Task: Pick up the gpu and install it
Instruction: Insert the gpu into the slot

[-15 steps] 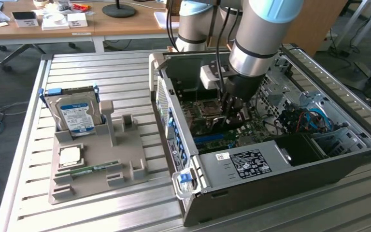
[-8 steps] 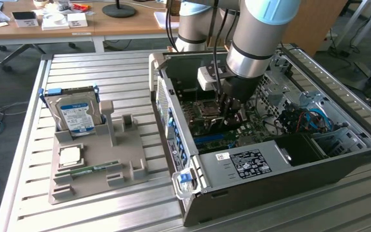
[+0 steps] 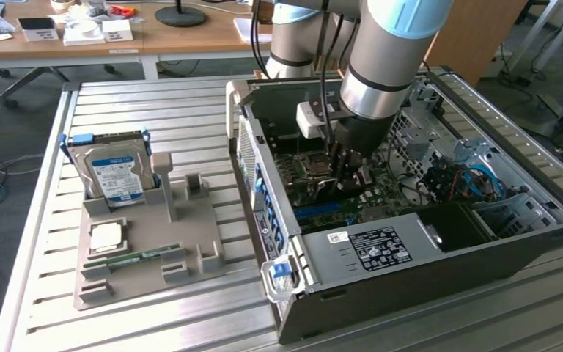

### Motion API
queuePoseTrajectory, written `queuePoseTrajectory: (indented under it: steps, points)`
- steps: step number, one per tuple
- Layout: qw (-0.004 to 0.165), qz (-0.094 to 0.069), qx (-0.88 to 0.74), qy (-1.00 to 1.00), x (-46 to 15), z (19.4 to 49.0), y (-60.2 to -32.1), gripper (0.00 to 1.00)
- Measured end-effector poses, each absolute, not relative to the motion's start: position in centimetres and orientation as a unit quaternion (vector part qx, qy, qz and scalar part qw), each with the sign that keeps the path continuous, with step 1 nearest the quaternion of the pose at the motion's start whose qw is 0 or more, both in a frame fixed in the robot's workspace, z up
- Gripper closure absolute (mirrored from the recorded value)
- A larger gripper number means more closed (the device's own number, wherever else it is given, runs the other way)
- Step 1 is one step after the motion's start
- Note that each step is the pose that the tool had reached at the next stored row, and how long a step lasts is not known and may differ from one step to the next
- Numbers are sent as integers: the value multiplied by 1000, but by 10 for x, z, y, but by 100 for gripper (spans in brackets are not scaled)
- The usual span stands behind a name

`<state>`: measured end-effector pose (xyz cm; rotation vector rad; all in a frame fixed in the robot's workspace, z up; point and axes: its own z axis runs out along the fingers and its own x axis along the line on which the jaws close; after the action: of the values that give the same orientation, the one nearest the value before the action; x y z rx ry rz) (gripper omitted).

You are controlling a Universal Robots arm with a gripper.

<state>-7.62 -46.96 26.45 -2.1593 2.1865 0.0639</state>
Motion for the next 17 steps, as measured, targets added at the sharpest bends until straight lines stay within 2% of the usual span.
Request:
queuePoseTrajectory:
  steps: [17]
  points:
    - [34,21,-702,711,-80,264,-469,73]
